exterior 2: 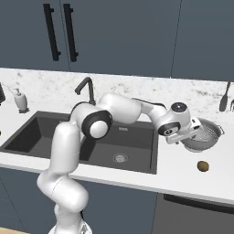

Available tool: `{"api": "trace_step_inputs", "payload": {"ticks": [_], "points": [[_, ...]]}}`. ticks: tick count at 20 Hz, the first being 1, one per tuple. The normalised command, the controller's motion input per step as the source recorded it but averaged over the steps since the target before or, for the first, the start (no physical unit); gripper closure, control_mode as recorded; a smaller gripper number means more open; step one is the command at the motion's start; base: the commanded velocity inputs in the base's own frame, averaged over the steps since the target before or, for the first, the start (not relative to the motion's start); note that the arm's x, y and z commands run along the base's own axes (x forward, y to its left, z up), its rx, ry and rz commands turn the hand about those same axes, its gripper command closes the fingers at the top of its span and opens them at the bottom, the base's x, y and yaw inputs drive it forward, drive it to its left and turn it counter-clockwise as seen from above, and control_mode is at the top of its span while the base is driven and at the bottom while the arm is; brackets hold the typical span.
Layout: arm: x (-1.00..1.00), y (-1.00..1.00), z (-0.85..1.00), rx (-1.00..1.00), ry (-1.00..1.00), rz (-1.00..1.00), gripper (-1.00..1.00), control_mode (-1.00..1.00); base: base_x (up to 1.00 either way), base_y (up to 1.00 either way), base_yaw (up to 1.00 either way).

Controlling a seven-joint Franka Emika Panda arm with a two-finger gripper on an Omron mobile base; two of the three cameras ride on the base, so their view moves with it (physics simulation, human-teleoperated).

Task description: Put the colander in the sink, put the kiwi, pear in the colander, and turn on the sink faucet and pour water over the colander.

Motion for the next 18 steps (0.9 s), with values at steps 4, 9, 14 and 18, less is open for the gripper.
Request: {"api": "trace_step_inputs", "payload": {"ticks": [4,9,14,18], "points": [[0.00,0.01,-0.23,0.00,0.01,0.04,1.00,-1.00,0.00,0.00,0.00],[0.00,0.05,-0.16,0.00,0.00,0.06,1.00,-1.00,0.00,0.00,0.00],[0.00,0.06,-0.11,0.00,0.00,0.08,1.00,-1.00,0.00,0.00,0.00],[-0.17,0.30,-0.04,0.00,0.00,0.08,1.00,-1.00,0.00,0.00,0.00]]}}
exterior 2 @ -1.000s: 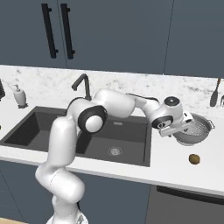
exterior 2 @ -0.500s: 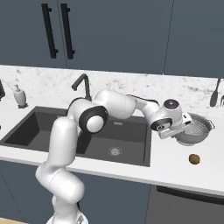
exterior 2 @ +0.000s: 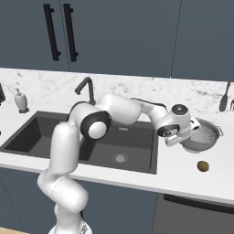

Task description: Put the colander in the sink, put the kiwi, pear in the colander, and turn on the sink faucet and pour water over the colander.

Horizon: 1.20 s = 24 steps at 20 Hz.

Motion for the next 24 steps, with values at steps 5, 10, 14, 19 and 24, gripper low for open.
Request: {"api": "trace_step_inputs", "payload": {"ticks": [5,10,14,19,24], "points": [[-0.41,0.49,0.00,0.00,0.00,0.07,1.00,-1.00,0.00,0.00,0.00],[-0.63,0.68,0.00,0.00,0.00,0.06,1.00,-1.00,0.00,0.00,0.00],[-0.75,0.95,0.03,0.00,0.00,0.07,1.00,-1.00,0.00,0.00,0.00],[-0.62,1.00,0.29,0.00,0.00,0.09,1.00,-1.00,0.00,0.00,0.00],[-0.33,1.00,0.59,0.00,0.00,0.10,1.00,-1.00,0.00,0.00,0.00]]}}
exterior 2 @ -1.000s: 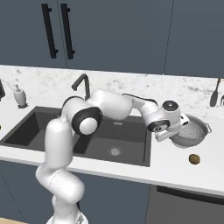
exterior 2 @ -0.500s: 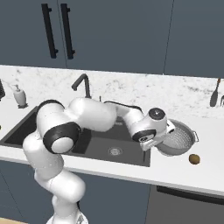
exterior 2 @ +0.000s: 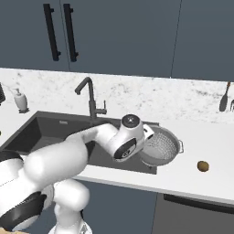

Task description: Put the colander in the sink, put the kiwi, pear in the colander, and turn on the sink faucet and pour water over the colander.

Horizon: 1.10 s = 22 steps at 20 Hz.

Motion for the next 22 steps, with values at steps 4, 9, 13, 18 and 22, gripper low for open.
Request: {"api": "trace_step_inputs", "payload": {"ticks": [4,9,13,18,22], "points": [[-0.02,1.00,0.69,0.00,0.00,0.11,1.00,-1.00,0.00,0.00,0.00],[-0.03,1.00,0.53,0.00,0.00,0.12,1.00,-1.00,0.00,0.00,0.00],[-0.16,1.00,0.32,0.00,0.00,0.12,1.00,-1.00,0.00,0.00,0.00],[-0.12,1.00,0.22,0.00,0.00,0.12,1.00,-1.00,0.00,0.00,0.00],[0.00,1.00,0.02,0.00,0.00,0.13,1.00,-1.00,0.00,0.00,0.00]]}}
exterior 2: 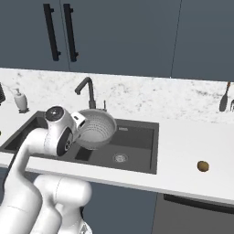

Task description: Put the colander in the sink, put the kiwi, pear in the colander, and turn on the sink faucet and pour water over the colander.

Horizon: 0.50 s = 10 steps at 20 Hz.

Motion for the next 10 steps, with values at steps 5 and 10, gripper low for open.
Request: {"api": "trace_step_inputs", "payload": {"ticks": [5,10], "points": [[0.00,0.99,0.00,0.00,0.00,0.11,1.00,-1.00,0.00,0.00,0.00],[0.00,1.00,0.00,0.00,0.00,0.08,1.00,-1.00,0.00,0.00,0.00]]}}
